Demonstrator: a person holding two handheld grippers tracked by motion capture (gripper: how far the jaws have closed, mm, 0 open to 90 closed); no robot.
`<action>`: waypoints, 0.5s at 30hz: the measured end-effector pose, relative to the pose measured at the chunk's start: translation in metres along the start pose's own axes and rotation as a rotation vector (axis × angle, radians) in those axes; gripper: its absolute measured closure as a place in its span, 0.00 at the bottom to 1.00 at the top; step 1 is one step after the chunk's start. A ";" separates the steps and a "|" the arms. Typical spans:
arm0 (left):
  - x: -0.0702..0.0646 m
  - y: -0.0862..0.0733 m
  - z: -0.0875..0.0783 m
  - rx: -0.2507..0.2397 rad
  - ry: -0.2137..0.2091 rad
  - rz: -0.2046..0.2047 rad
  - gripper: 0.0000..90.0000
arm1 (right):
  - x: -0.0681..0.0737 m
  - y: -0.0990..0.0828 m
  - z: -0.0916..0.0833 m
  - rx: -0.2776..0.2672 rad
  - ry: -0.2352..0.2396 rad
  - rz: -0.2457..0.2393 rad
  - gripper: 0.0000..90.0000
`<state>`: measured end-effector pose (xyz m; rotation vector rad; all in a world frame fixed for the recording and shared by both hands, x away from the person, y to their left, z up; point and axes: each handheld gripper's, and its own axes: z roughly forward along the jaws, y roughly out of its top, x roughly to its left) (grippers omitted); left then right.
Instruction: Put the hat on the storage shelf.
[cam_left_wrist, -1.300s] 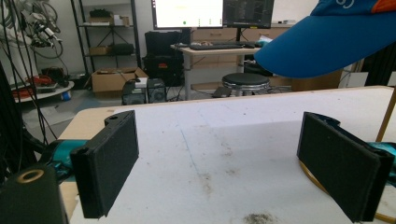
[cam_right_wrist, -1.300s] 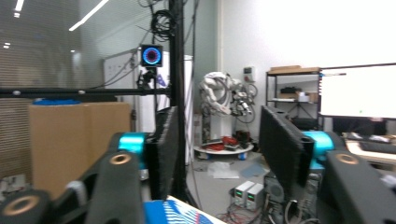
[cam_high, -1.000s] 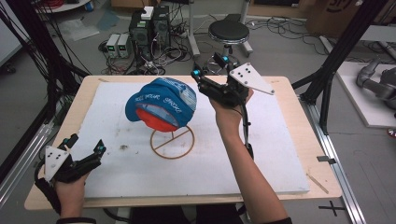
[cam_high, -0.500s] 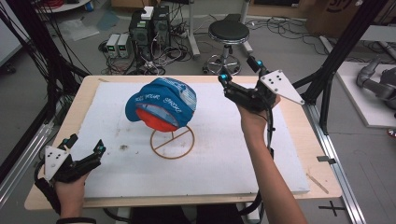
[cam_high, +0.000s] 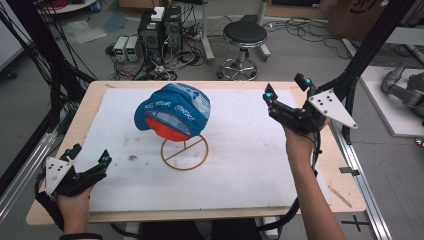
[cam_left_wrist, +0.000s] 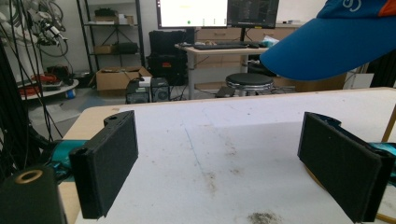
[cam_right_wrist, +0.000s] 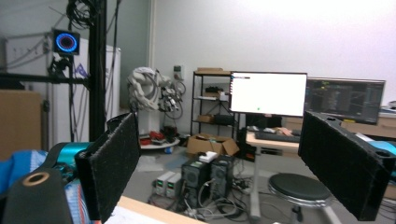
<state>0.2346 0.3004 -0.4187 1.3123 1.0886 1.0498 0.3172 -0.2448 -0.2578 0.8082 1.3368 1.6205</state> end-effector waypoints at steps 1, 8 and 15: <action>0.000 0.000 0.000 -0.002 0.003 -0.003 0.14 | -0.003 -0.001 -0.004 -0.002 -0.006 -0.006 0.14; 0.001 0.000 0.000 -0.005 0.006 -0.004 0.14 | -0.024 -0.010 -0.030 0.019 -0.033 0.009 0.14; 0.003 0.001 0.000 -0.010 0.010 -0.011 0.14 | -0.041 -0.024 -0.054 0.055 -0.060 0.014 0.14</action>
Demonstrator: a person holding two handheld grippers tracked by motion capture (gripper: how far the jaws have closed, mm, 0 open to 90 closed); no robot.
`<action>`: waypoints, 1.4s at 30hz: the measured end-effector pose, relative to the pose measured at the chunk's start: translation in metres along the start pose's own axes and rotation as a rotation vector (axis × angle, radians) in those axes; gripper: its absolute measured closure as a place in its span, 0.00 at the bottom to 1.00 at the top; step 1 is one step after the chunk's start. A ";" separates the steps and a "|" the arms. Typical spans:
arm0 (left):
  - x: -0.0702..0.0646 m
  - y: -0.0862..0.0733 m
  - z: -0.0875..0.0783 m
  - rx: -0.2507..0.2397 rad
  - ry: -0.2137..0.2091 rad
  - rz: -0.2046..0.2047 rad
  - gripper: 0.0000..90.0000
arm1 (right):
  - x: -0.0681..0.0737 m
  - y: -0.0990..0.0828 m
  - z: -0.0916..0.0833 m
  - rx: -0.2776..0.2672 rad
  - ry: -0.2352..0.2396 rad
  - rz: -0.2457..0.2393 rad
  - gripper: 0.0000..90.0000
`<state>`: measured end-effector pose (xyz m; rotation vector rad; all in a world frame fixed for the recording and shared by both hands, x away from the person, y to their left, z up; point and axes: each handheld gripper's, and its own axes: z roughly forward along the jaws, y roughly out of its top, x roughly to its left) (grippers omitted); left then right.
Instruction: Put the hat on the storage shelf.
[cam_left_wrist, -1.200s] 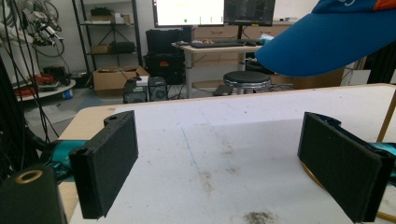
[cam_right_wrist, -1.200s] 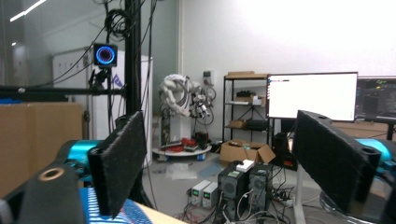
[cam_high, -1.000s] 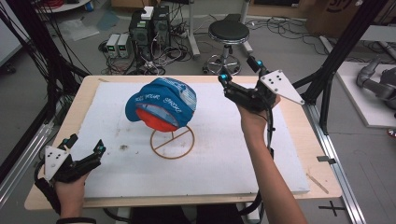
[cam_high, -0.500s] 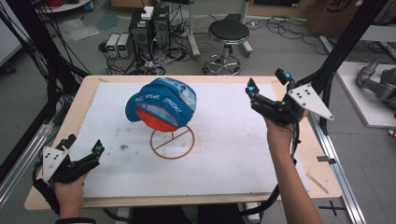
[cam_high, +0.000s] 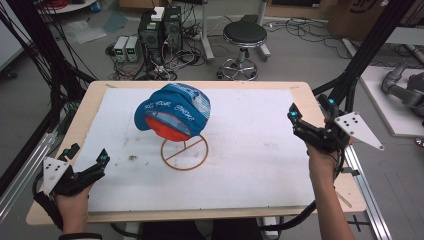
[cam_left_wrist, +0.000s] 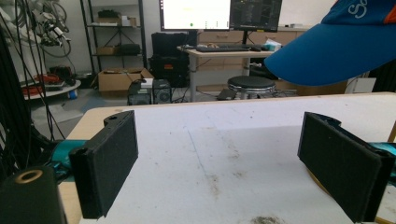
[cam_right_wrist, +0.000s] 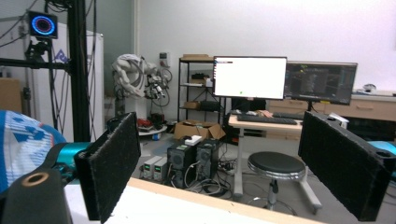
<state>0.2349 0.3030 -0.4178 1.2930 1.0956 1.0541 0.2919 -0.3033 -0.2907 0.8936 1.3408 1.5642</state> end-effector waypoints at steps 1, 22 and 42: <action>0.000 0.000 0.000 -0.001 0.000 0.000 0.14 | -0.003 -0.002 -0.003 -0.004 -0.002 0.000 0.14; -0.002 0.002 0.000 -0.019 0.004 0.003 0.14 | -0.037 -0.078 -0.035 0.120 -0.079 0.031 0.14; -0.007 0.004 0.005 -0.056 -0.029 0.021 0.14 | -0.052 -0.106 -0.047 0.152 -0.093 0.095 0.13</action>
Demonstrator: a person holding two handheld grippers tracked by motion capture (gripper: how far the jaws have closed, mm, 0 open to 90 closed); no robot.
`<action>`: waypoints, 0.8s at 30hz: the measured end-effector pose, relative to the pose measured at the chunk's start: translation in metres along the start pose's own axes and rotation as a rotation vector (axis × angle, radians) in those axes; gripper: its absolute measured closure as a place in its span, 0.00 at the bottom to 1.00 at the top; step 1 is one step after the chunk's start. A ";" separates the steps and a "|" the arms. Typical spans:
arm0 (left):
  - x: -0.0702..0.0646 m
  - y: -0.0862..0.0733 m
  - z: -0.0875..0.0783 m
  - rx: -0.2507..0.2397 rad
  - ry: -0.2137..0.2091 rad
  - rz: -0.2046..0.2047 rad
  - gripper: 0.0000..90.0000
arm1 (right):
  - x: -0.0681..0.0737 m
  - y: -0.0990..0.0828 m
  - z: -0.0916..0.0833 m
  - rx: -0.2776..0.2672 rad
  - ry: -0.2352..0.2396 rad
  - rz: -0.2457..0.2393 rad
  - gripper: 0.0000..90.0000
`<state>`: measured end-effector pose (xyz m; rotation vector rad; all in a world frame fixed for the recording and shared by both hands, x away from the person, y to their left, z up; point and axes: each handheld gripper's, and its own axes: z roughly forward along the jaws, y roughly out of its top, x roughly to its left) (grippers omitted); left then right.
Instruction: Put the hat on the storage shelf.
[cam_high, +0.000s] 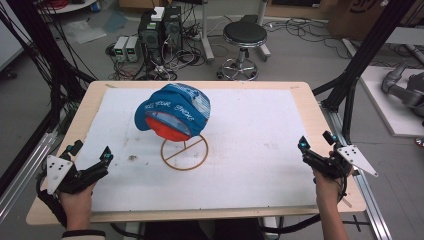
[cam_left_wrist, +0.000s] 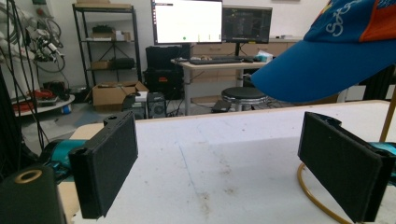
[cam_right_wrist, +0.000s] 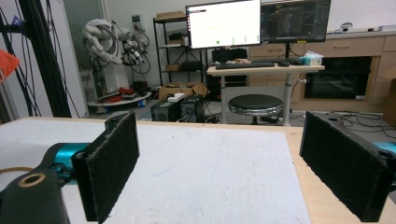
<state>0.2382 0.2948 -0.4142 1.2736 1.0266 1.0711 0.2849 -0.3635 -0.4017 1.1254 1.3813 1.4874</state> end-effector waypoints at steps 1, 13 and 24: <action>0.000 0.000 0.000 -0.001 -0.001 -0.001 0.14 | 0.001 0.000 -0.001 -0.001 0.005 0.010 0.13; 0.002 0.000 -0.001 -0.007 0.011 0.002 0.14 | 0.012 0.001 0.001 -0.003 0.036 -0.043 0.13; 0.001 0.000 -0.001 -0.001 0.013 0.015 0.14 | 0.008 0.000 0.000 0.006 0.034 -0.034 0.13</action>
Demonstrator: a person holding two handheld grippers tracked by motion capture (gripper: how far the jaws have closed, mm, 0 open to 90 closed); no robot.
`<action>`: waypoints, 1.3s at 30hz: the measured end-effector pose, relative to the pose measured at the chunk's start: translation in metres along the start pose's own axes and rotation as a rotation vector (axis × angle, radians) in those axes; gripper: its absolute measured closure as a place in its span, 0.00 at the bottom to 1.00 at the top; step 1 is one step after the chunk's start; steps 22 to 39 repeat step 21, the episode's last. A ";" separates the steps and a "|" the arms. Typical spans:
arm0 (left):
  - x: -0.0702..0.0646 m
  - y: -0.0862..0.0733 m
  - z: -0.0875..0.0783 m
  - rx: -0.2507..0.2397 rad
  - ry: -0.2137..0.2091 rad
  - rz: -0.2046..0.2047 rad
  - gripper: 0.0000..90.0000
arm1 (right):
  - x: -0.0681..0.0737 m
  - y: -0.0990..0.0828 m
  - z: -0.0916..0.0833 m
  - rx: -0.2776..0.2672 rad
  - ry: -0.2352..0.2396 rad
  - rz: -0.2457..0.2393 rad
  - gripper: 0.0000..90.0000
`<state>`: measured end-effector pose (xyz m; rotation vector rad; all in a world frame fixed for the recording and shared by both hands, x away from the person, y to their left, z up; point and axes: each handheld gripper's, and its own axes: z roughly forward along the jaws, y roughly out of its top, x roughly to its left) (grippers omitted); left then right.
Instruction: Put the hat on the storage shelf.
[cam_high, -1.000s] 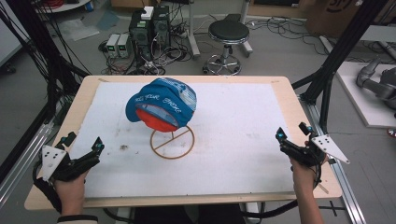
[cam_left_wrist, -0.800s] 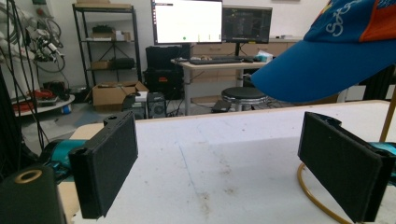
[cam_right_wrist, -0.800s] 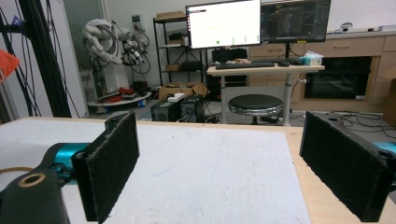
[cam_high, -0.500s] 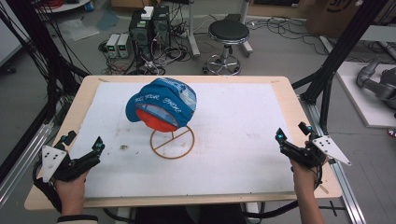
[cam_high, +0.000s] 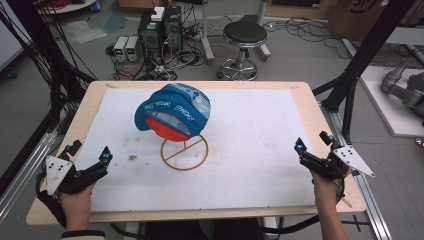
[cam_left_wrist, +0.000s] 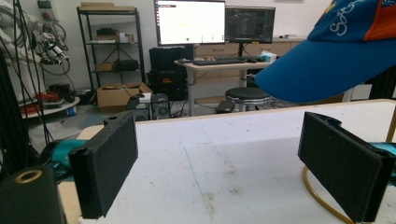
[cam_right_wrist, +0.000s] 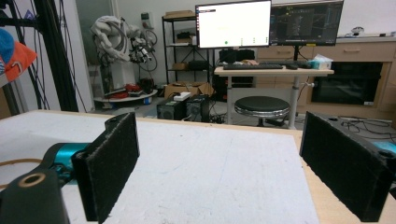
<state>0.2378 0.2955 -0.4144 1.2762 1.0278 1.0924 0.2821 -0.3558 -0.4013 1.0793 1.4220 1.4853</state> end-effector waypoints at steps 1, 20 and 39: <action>0.000 0.000 0.000 0.000 0.000 0.000 0.14 | 0.000 0.000 0.000 0.000 0.002 -0.001 0.13; 0.000 -0.001 0.001 0.014 0.001 0.000 0.14 | 0.000 0.000 0.002 0.026 0.014 -0.010 0.13; 0.000 -0.001 0.001 0.017 0.002 -0.002 0.14 | 0.000 0.000 0.002 0.023 0.012 -0.011 0.13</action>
